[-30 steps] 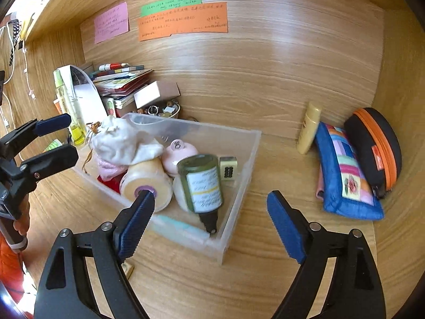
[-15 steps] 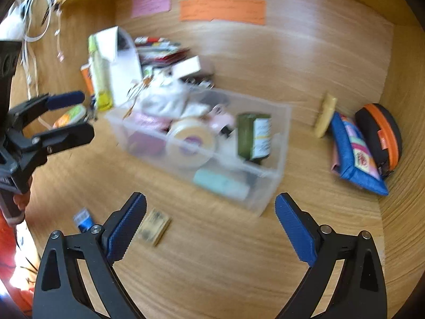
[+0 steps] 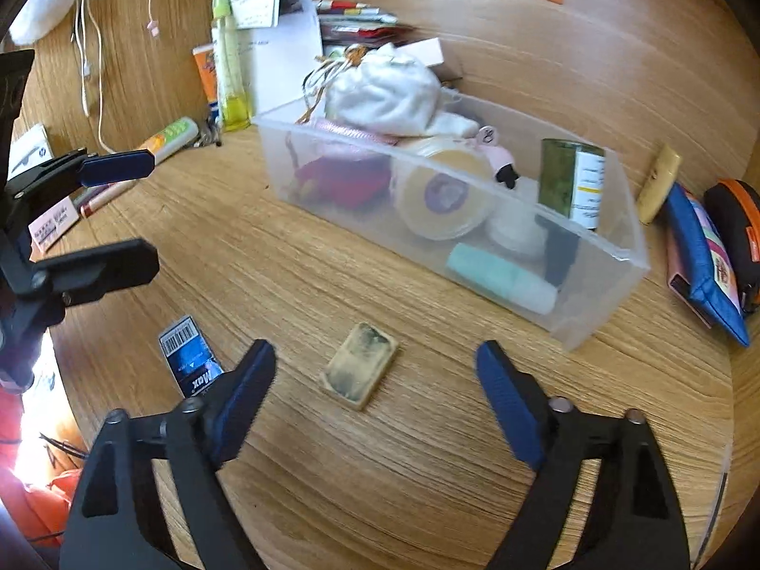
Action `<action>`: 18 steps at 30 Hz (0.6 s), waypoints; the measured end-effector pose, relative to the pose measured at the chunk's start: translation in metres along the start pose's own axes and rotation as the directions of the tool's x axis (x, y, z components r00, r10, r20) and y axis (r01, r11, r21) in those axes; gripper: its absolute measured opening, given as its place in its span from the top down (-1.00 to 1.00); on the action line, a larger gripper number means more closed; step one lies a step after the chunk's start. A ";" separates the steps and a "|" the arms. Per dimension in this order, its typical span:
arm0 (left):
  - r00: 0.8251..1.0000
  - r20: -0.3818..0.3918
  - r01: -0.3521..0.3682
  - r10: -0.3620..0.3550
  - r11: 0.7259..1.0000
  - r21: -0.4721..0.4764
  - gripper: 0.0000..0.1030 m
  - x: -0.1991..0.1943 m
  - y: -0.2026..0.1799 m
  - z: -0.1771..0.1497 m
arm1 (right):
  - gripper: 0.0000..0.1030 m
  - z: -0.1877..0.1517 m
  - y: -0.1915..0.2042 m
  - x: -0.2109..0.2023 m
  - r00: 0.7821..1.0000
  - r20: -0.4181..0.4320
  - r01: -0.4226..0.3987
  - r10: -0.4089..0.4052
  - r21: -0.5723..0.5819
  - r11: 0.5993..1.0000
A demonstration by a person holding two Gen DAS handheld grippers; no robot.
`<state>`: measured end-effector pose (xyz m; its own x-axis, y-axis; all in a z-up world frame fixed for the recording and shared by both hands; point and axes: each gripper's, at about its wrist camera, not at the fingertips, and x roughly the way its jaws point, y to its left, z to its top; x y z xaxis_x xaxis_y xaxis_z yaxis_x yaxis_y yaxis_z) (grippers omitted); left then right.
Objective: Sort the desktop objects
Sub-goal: 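Withdraw both open tools from the box toward the eraser and card pack, then grasp the blue Max card pack with the left tool while the right tool grasps the beige eraser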
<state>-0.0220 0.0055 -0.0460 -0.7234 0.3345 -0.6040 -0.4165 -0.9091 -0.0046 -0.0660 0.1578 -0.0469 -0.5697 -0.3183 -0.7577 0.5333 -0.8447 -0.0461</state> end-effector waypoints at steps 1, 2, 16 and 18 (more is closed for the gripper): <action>1.000 -0.005 -0.001 0.001 1.000 -0.002 -0.97 0.001 0.000 -0.001 | -0.30 0.000 0.000 0.002 1.000 -0.011 0.001 -0.001 -0.003 1.000; 1.000 -0.011 0.000 0.000 1.000 -0.005 -0.97 0.001 0.000 -0.003 | -0.24 -0.001 0.000 0.004 1.000 -0.021 -0.003 0.002 -0.005 1.000; 0.994 -0.112 0.021 -0.020 1.000 0.006 -0.97 0.014 -0.018 -0.028 | 0.55 0.000 0.007 0.011 0.997 -0.045 -0.064 0.063 -0.022 0.998; 0.991 -0.132 0.023 -0.021 1.000 0.017 -0.97 0.015 -0.023 -0.031 | 0.57 0.000 0.005 0.010 0.997 -0.039 -0.071 0.071 -0.015 0.997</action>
<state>-0.0065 0.0237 -0.0802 -0.6357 0.3179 -0.7035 -0.4424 -0.8968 -0.0055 -0.0691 0.1507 -0.0550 -0.5059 -0.3601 -0.7838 0.5818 -0.8134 -0.0018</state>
